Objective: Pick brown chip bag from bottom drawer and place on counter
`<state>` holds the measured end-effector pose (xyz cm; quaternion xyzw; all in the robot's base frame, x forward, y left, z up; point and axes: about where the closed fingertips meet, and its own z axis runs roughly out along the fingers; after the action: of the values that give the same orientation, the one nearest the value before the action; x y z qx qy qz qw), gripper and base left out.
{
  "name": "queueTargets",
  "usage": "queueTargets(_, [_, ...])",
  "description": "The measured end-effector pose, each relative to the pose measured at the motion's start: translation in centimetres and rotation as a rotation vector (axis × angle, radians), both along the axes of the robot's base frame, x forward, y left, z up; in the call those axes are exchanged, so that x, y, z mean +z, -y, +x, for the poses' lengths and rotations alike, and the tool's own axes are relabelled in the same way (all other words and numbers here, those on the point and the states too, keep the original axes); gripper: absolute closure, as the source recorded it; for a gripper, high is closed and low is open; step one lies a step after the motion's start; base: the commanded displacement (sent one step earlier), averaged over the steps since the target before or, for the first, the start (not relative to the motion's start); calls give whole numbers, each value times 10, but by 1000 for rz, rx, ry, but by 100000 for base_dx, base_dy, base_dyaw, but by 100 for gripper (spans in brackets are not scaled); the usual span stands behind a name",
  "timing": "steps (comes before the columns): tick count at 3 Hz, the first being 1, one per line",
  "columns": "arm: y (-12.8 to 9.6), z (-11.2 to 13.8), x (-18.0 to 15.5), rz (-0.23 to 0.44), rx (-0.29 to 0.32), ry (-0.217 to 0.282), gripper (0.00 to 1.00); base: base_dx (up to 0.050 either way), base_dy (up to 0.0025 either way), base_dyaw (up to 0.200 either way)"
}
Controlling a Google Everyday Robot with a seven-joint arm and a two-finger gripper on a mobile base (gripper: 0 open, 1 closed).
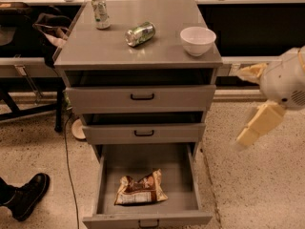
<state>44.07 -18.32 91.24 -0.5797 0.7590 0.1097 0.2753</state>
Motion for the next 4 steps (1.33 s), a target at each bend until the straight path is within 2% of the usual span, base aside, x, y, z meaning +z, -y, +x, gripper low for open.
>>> queueTargets(1, [-26,4,-37,81,3,-40,0,0,0,0])
queueTargets(2, [-53,6,-71,108,47,-105,0,0,0,0])
queueTargets(4, [-54,1,-73,124,54,-105,0,0,0,0])
